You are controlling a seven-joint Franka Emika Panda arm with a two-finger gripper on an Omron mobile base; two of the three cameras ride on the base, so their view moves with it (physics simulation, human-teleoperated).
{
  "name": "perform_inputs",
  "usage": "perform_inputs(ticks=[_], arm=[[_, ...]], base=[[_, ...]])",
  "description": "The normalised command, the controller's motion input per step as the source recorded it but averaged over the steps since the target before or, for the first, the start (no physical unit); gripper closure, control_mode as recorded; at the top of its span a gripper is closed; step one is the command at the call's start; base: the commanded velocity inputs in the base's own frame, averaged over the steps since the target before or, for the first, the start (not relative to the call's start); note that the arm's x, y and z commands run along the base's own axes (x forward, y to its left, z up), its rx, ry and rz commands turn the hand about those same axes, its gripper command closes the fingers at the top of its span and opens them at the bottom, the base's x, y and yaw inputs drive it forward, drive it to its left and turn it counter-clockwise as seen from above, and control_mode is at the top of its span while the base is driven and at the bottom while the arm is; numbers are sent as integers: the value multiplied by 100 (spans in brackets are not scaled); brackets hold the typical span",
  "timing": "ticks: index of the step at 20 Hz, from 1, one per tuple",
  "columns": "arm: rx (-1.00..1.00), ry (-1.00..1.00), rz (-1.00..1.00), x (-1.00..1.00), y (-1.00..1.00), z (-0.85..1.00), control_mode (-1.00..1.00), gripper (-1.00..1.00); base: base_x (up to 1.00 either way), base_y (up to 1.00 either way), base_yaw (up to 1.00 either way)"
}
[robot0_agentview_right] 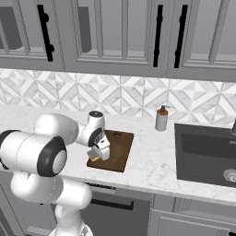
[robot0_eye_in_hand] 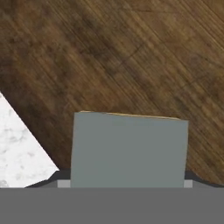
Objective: Pick up the sponge from the counter and clean the cutting board by briefly scrubbing or pressing down on the cutting board. Once finished, release the sponge.
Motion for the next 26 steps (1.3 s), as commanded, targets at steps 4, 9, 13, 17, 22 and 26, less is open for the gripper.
perform_inputs(ticks=[4, 9, 13, 17, 22, 26], arm=[[0, -1, 0, 28, 0, -25, -100, 100], [0, -6, 0, 27, 0, -31, -100, 100], [0, -4, 0, 34, 0, -25, -100, 100], [0, -10, 0, 31, 0, -25, -100, 100], [0, -17, 0, 25, 0, -27, -100, 100], [0, -19, 0, 28, 1, -27, -100, 100]], base=[[0, 0, 0], [0, 0, 0], [0, 0, 0], [0, 0, 0], [0, 0, 0], [0, 0, 0]])
